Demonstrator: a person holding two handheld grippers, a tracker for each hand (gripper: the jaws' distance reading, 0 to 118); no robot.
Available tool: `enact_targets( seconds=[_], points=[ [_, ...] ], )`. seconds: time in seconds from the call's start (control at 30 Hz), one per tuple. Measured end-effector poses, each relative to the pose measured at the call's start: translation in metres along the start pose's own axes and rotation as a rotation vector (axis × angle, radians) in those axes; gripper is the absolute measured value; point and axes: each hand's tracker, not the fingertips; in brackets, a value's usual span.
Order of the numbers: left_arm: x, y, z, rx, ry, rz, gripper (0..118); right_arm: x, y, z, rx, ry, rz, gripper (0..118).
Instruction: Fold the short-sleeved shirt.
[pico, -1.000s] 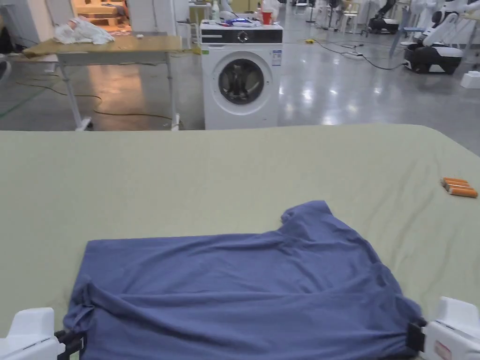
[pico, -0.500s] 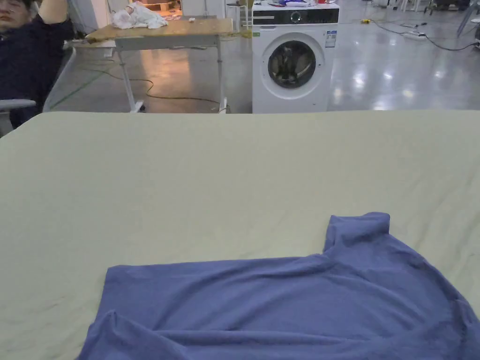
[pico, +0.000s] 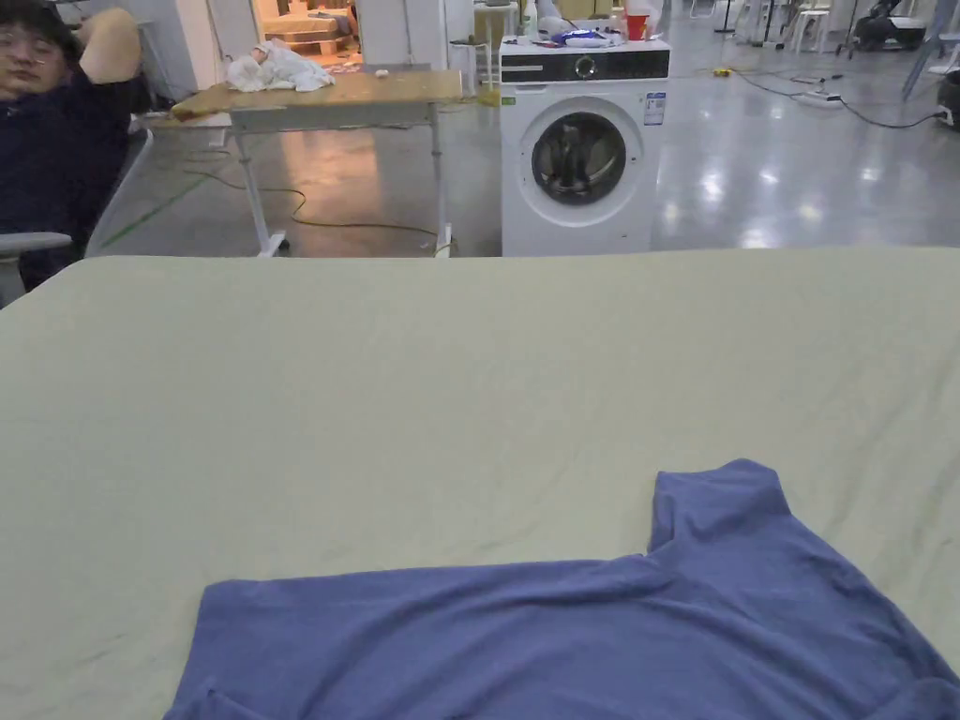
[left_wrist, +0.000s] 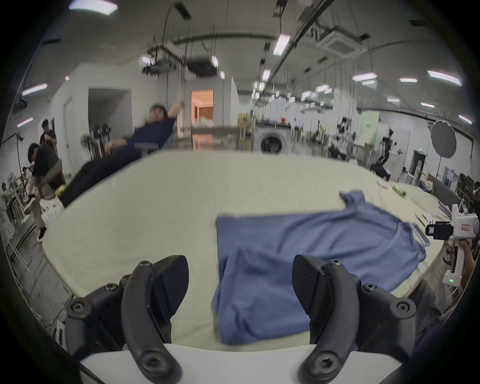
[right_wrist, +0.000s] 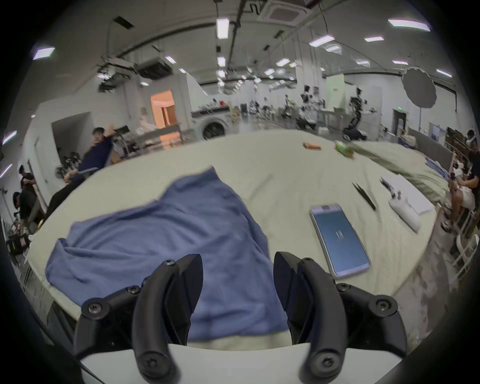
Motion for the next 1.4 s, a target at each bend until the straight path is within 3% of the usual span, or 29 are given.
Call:
enact_targets(
  seconds=[0.13, 0.27, 0.3, 0.33, 0.4, 0.43, 0.47, 0.5, 0.53, 0.77, 1.07, 1.17, 1.2, 1.3, 1.33, 1.4],
  points=[
    [0.031, 0.012, 0.026, 0.145, -0.009, 0.033, 84, -0.023, 0.01, 0.015, 0.141, 0.059, 0.029, 60],
    [0.052, 0.009, 0.042, 0.228, -0.075, 0.022, 83, -0.044, 0.011, 0.021, 0.167, 0.15, 0.022, 59],
    [0.056, 0.008, 0.045, 0.233, -0.098, 0.006, 81, -0.048, 0.011, 0.022, 0.164, 0.165, 0.031, 55],
    [0.059, 0.007, 0.044, 0.222, -0.097, -0.005, 77, -0.051, 0.01, 0.022, 0.162, 0.176, 0.043, 42],
    [0.068, 0.006, 0.043, 0.164, -0.09, -0.071, 57, -0.057, 0.007, 0.023, 0.166, 0.178, 0.06, 13],
    [0.073, 0.004, 0.043, 0.161, -0.057, -0.087, 31, -0.059, 0.006, 0.024, 0.165, 0.177, 0.058, 5],
    [0.076, 0.004, 0.043, 0.166, -0.06, -0.08, 11, -0.06, 0.003, 0.025, 0.168, 0.178, 0.04, 5],
    [0.076, 0.002, 0.044, 0.164, -0.076, -0.072, 1, -0.06, 0.001, 0.025, 0.153, 0.222, 0.013, 3],
    [0.076, 0.0, 0.045, 0.165, -0.096, -0.054, 0, -0.059, 0.0, 0.024, 0.138, 0.235, 0.013, 1],
    [0.075, -0.001, 0.041, 0.123, -0.131, 0.001, 0, -0.071, -0.004, 0.024, 0.133, 0.204, 0.107, 0],
    [0.059, 0.016, 0.011, 0.098, -0.157, -0.012, 0, -0.069, -0.005, 0.021, 0.121, 0.198, 0.061, 0],
    [0.053, 0.035, -0.032, -0.025, -0.07, -0.058, 2, -0.066, -0.01, 0.02, 0.109, 0.187, 0.063, 0],
    [0.048, 0.038, -0.048, -0.038, -0.05, -0.064, 9, -0.063, -0.011, 0.02, 0.104, 0.184, 0.062, 0],
    [0.021, 0.061, -0.096, -0.081, -0.094, 0.017, 60, -0.056, -0.015, 0.021, 0.098, 0.184, 0.054, 0],
    [0.01, 0.074, -0.12, -0.153, -0.124, 0.069, 71, -0.053, -0.016, 0.022, 0.098, 0.185, 0.047, 0],
    [-0.011, 0.091, -0.17, -0.261, -0.152, 0.135, 71, -0.046, -0.018, 0.02, 0.083, 0.2, 0.013, 0]
  ],
)
